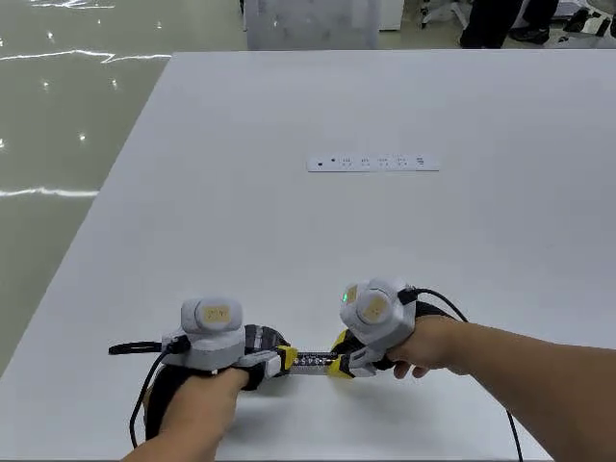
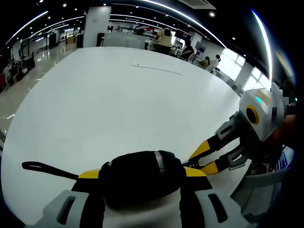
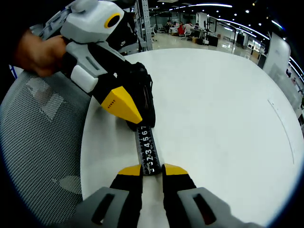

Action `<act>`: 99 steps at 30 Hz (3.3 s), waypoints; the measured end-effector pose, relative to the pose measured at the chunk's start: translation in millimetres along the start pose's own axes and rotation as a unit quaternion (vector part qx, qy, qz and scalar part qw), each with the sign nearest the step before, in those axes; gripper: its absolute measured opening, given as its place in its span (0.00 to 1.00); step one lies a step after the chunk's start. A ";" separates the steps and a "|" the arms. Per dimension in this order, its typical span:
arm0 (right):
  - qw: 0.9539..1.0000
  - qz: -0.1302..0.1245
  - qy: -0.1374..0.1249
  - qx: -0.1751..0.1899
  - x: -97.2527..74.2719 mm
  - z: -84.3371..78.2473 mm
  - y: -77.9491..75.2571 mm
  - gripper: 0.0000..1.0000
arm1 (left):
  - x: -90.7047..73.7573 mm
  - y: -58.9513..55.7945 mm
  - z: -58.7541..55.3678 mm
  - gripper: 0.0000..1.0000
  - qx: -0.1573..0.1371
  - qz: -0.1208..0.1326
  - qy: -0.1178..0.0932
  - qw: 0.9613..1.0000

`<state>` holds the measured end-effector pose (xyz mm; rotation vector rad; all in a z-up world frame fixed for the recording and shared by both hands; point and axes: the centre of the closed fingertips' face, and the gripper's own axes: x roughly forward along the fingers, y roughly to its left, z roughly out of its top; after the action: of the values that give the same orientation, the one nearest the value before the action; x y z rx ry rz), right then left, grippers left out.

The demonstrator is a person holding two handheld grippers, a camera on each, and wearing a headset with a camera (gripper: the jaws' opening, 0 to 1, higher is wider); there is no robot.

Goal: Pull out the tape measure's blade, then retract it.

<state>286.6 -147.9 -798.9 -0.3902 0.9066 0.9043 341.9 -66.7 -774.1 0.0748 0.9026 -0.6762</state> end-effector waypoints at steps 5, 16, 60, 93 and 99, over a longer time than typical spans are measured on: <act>1.000 0.000 -0.002 0.003 0.9 0.0 -0.6 0.14 | 0.7 0.7 0.1 0.60 0.006 0.005 0.002 1.000; 1.000 -0.002 -0.008 0.011 0.5 1.7 0.2 0.14 | 0.9 0.9 0.1 0.62 0.005 0.009 -0.004 1.000; 1.000 0.004 -0.020 -0.003 8.0 13.3 2.0 0.14 | 0.3 0.6 -0.6 0.61 -0.012 -0.014 0.013 1.000; 0.999 0.024 -0.012 -0.022 24.1 33.6 6.9 0.12 | -0.9 6.3 1.2 0.60 -0.019 -0.023 0.020 0.999; 1.000 0.014 -0.013 -0.005 24.3 32.5 6.0 0.13 | -0.8 5.8 -0.1 0.60 -0.008 -0.018 0.019 1.000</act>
<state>305.5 -111.5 -799.2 -0.3744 0.8854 0.9377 344.8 -61.6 -774.8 0.0575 0.9471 -0.7025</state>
